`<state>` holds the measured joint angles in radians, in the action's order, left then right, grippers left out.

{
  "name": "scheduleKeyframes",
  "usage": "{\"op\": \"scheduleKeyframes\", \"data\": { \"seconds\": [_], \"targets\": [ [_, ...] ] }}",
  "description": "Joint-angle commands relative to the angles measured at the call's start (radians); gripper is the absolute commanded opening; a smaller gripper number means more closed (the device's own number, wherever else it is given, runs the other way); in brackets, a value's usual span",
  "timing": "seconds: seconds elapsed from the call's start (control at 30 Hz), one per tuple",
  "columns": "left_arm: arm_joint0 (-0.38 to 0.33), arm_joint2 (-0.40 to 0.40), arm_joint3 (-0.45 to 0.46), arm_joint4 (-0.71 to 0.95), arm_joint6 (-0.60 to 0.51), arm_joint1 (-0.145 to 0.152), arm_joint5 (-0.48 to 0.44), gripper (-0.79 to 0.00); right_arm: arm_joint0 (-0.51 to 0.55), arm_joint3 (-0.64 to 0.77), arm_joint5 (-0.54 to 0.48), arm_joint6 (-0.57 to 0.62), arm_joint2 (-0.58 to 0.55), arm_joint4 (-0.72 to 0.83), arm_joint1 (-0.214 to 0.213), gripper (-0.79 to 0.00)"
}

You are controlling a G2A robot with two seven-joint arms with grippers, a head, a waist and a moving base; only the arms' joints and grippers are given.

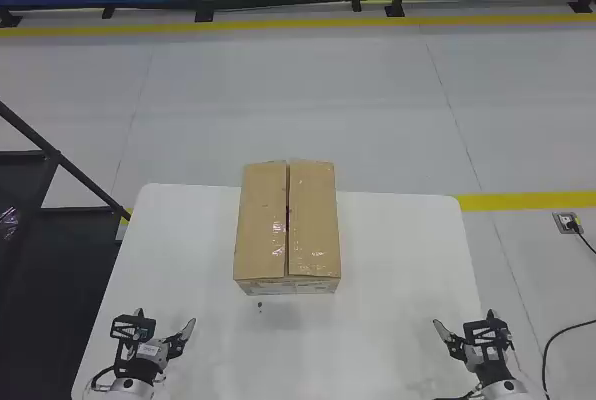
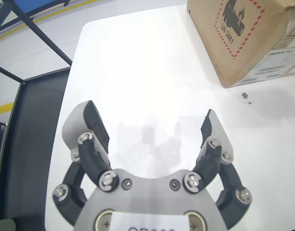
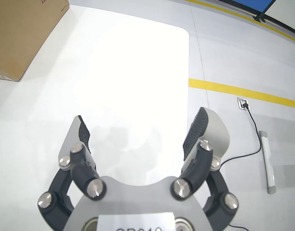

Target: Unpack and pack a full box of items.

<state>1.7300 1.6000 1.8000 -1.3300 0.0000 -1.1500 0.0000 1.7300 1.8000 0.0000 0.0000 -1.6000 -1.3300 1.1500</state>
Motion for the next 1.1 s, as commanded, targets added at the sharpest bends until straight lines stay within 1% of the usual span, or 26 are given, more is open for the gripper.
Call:
{"op": "scheduleKeyframes", "data": {
  "seconds": [0.0,0.37,0.43,0.53,0.67,0.8,0.83,0.9,0.93,1.07],
  "targets": [
    [0.000,0.000,0.000,0.000,0.000,0.000,0.000,-0.001,0.000,0.000,0.000,0.000,0.000,0.000,0.000,0.000],
    [0.000,0.000,0.000,0.000,0.000,0.000,0.000,0.000,-0.001,0.002,0.002,-0.003,0.000,-0.001,0.000,0.000],
    [-0.003,0.001,-0.003,0.026,0.031,-0.002,-0.018,0.000,0.007,0.021,0.007,-0.032,0.007,-0.040,0.001,0.000],
    [-0.021,0.004,-0.018,0.026,0.116,-0.003,-0.037,0.000,0.012,0.049,-0.008,-0.067,0.021,-0.039,0.003,0.000],
    [-0.074,0.005,-0.044,0.020,0.193,-0.004,-0.061,0.000,-0.006,0.094,0.007,-0.074,0.063,-0.154,0.005,0.000],
    [-0.119,0.012,-0.049,-0.010,0.238,-0.002,-0.107,0.000,-0.029,0.144,0.071,-0.075,0.133,-0.338,0.009,0.000],
    [-0.126,0.012,-0.049,-0.003,0.251,-0.001,-0.127,0.000,-0.036,0.153,0.083,-0.069,0.157,-0.381,0.011,0.000],
    [-0.137,0.020,-0.054,0.046,0.272,0.000,-0.208,0.000,-0.053,0.170,0.084,-0.054,0.198,-0.465,0.013,0.000],
    [-0.138,0.029,-0.059,0.063,0.282,0.002,-0.236,0.000,-0.055,0.172,0.087,-0.052,0.202,-0.479,0.013,0.000],
    [-0.138,0.029,-0.059,0.063,0.282,0.002,-0.236,0.000,-0.055,0.172,0.087,-0.052,0.202,-0.479,0.013,0.000]
  ]
}}
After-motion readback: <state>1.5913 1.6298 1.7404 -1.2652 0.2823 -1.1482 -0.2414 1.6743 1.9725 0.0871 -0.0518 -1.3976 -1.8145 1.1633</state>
